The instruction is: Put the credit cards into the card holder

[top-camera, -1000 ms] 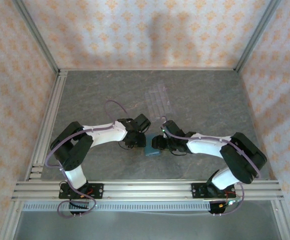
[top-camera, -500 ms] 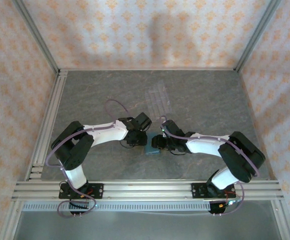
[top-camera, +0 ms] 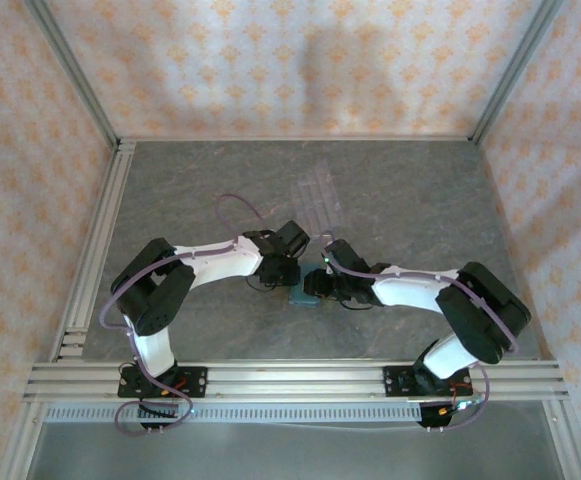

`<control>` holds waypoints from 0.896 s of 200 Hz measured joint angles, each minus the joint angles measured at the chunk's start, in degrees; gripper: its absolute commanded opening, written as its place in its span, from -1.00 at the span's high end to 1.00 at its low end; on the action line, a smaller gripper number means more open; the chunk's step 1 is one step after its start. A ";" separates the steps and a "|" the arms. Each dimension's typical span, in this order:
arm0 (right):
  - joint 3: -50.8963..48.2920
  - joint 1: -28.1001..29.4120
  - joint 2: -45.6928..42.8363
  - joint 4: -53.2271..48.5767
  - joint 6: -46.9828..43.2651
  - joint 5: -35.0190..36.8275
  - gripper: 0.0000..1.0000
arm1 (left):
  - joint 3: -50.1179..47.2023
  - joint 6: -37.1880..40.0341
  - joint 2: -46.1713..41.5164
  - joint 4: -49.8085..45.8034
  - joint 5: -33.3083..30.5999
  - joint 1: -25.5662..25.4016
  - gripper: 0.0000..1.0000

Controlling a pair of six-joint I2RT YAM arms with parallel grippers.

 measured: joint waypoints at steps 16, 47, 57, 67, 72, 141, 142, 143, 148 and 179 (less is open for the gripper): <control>0.96 0.00 0.68 -1.01 0.02 0.00 0.19 | 0.00 0.02 0.02 0.00 -0.09 0.24 0.39; 1.90 0.04 1.42 -0.85 0.46 0.24 0.20 | 0.24 0.22 0.13 0.02 0.20 1.81 0.39; 1.90 0.15 1.46 -0.13 0.52 0.48 0.19 | 0.68 0.42 0.46 0.02 0.31 2.38 0.38; 1.90 0.20 1.46 0.85 0.52 0.98 0.17 | 0.98 0.61 0.61 0.13 0.24 2.95 0.39; 1.90 0.20 1.46 1.25 0.46 1.27 0.16 | 1.05 0.63 0.61 0.13 0.24 3.17 0.39; 3.06 0.52 -4.42 -1.92 -0.07 7.82 -0.27 | 0.90 1.49 -4.22 -0.63 -3.54 3.72 0.21; 3.10 0.50 -4.57 -1.97 0.04 7.93 -0.27 | 0.85 1.55 -4.66 -0.72 -3.80 3.74 0.21; 3.13 0.48 -4.74 -2.05 0.02 8.04 -0.28 | 0.83 1.55 -4.85 -0.74 -3.93 3.74 0.20; 3.26 0.42 -5.62 -2.47 -0.17 8.83 -0.34 | 0.72 1.53 -6.16 -1.18 -4.85 3.76 0.18; 3.74 -1.07 -11.67 -6.38 -1.07 13.33 -0.63 | 0.35 1.79 -15.28 -4.74 -11.39 3.98 0.12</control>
